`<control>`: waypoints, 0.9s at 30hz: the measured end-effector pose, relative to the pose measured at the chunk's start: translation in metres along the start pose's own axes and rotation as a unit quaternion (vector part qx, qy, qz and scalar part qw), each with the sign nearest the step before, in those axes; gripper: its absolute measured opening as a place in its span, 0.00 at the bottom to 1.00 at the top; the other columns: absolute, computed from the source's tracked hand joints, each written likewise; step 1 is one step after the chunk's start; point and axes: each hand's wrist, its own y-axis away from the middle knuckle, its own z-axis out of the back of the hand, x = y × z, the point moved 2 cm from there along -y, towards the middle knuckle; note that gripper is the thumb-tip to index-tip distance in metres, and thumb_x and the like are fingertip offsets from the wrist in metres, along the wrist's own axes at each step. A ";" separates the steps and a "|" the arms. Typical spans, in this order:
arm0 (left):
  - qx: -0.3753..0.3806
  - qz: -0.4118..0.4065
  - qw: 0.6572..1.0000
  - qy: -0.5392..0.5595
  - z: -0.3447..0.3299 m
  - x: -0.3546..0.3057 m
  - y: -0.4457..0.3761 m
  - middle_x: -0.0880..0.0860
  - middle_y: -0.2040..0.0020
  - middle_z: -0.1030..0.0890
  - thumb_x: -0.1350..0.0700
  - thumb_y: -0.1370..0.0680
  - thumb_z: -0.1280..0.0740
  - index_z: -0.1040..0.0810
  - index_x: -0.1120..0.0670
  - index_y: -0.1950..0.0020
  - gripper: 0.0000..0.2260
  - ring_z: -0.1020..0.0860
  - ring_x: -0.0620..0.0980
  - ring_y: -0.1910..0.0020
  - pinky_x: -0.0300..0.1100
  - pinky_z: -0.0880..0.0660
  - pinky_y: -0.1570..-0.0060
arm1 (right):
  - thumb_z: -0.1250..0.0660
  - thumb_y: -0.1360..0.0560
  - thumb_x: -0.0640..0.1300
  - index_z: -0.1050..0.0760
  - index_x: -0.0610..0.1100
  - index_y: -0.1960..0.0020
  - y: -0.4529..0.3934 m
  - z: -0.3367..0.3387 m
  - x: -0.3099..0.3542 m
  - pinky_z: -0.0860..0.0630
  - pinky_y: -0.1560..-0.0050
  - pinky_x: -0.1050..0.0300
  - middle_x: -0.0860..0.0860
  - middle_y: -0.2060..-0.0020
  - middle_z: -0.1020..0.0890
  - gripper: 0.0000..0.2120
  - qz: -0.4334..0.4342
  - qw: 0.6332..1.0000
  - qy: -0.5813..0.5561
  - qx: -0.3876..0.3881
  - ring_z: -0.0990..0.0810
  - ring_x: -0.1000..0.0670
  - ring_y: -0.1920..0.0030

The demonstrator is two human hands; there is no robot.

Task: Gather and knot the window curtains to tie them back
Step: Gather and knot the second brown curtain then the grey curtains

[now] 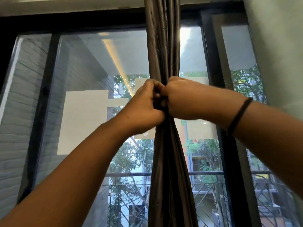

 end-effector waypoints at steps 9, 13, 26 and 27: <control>-0.090 -0.097 0.989 -0.065 -0.012 0.003 0.010 0.48 0.55 0.32 0.63 0.27 0.34 0.45 0.47 0.44 0.23 0.29 0.40 0.68 0.28 0.34 0.71 | 0.40 0.24 0.41 0.29 0.46 0.61 -0.028 0.018 -0.004 0.23 0.51 0.50 0.47 0.59 0.30 0.08 -0.095 0.957 -0.197 0.188 0.31 0.48 0.57; -0.233 -0.098 0.952 -0.174 -0.020 0.011 0.020 0.50 0.46 0.36 0.53 0.30 0.32 0.36 0.51 0.45 0.18 0.31 0.53 0.47 0.39 0.34 0.48 | 0.39 0.26 0.44 0.28 0.47 0.61 -0.028 0.009 -0.014 0.27 0.48 0.49 0.49 0.61 0.28 0.06 -0.107 0.953 -0.201 0.198 0.31 0.48 0.58; -0.227 0.053 0.972 -0.007 -0.050 0.003 0.043 0.44 0.51 0.31 0.36 0.31 0.34 0.25 0.45 0.50 0.17 0.27 0.46 0.48 0.46 0.24 0.47 | 0.41 0.30 0.40 0.25 0.43 0.70 -0.025 0.004 -0.021 0.32 0.60 0.53 0.47 0.68 0.25 0.12 -0.066 0.892 -0.418 0.158 0.30 0.46 0.62; -0.230 0.076 0.969 0.044 -0.050 0.002 0.041 0.44 0.50 0.29 0.36 0.32 0.32 0.24 0.45 0.51 0.16 0.26 0.45 0.48 0.46 0.24 0.46 | 0.41 0.30 0.39 0.26 0.43 0.72 -0.025 0.003 -0.022 0.31 0.62 0.54 0.47 0.70 0.25 0.13 -0.064 0.889 -0.427 0.150 0.30 0.48 0.65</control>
